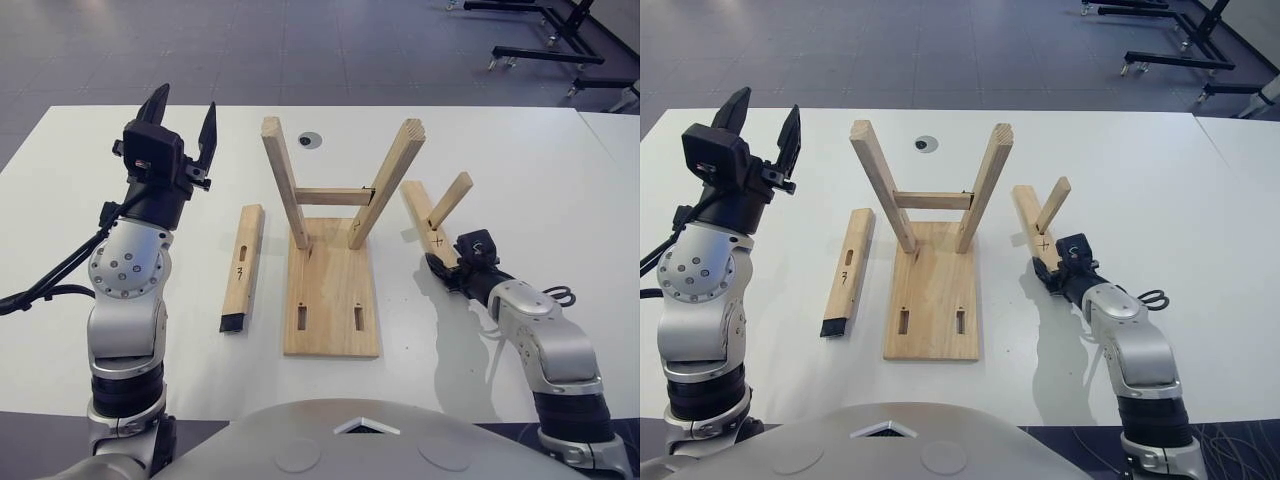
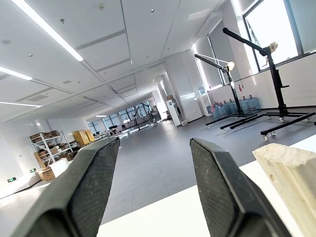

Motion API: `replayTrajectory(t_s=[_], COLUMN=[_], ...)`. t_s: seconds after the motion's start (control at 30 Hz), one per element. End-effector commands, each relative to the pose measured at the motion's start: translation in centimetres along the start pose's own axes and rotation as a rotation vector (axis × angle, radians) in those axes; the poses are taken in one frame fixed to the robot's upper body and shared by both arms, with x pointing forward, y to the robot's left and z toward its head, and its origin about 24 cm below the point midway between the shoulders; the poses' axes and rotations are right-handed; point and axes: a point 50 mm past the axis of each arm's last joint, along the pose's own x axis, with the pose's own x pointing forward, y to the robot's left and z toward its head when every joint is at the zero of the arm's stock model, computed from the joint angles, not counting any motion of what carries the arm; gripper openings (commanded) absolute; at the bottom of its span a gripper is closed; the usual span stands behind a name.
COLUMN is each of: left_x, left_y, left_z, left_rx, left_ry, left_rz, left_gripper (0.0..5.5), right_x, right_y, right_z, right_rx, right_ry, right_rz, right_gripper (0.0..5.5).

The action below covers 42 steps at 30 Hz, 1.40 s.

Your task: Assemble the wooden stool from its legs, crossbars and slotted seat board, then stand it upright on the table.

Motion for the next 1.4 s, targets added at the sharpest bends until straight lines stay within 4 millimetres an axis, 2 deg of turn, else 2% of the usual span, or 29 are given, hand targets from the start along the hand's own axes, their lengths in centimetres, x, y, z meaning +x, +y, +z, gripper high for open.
replayTrajectory(t_s=[0.03,0.3,0.37,0.43,0.5,0.57,0.63,0.7,0.77,0.83,0.93,1.0,1.1,1.2,1.4], left_x=[0.3,0.3,0.5,0.7,0.9,1.0,0.7,0.4,0.2,0.2,0.2,0.3,0.6,0.0,0.7], left_y=[0.1,0.1,0.3,0.5,0.6,0.5,0.0,-0.3,-0.2,-0.2,-0.5,-0.7,-1.1,-1.7,-1.8], left_z=[0.1,-0.2,-0.6,-0.8,0.0,1.2,2.0,2.7,3.4,4.1,4.9,4.9,4.8,4.7,4.7], left_rx=[0.005,-0.003,-0.175,-0.535,-0.747,-0.881,-1.000,-1.061,-1.086,-1.110,-1.134,-1.141,-1.160,-1.199,-1.263], left_ry=[-0.004,0.002,0.013,-0.020,-0.107,-0.184,-0.226,-0.246,-0.258,-0.263,-0.248,-0.207,-0.148,-0.099,-0.060], left_rz=[0.011,0.020,0.057,0.082,-0.005,-0.143,-0.311,-0.458,-0.557,-0.676,-0.831,-0.895,-0.939,-0.999,-1.055], left_gripper=[2.60,2.60,2.60,2.60,2.60,2.60,2.60,2.60,2.60,2.89,3.47,3.78,4.26,4.27,4.27], right_x=[0.0,1.0,1.8,2.4,2.4,2.0,1.0,-0.8,-3.4,-6.7,-8.8,-8.8,-8.5,-7.9,-6.3], right_y=[-0.3,-1.0,-1.9,-3.0,-4.4,-5.2,-5.3,-5.2,-4.6,-3.2,-0.5,1.3,2.9,4.1,6.6], right_z=[-1.2,0.3,2.2,4.9,8.1,10.8,13.7,16.2,18.1,19.4,19.4,18.8,17.7,16.9,15.3], right_rx=[-0.021,0.008,0.058,0.122,0.211,0.294,0.342,0.375,0.383,0.357,0.241,0.208,0.171,0.136,0.122], right_ry=[0.109,0.029,-0.100,-0.241,-0.421,-0.594,-0.775,-0.939,-1.082,-1.195,-1.195,-1.147,-1.083,-1.032,-0.935], right_rz=[-0.008,-0.015,-0.040,-0.059,-0.049,0.005,0.131,0.271,0.467,0.716,0.898,0.967,1.022,1.096,1.221], right_gripper=[2.28,2.14,2.14,2.14,2.13,2.13,2.13,2.13,2.13,2.12,2.12,2.12,2.12,2.12,2.12])
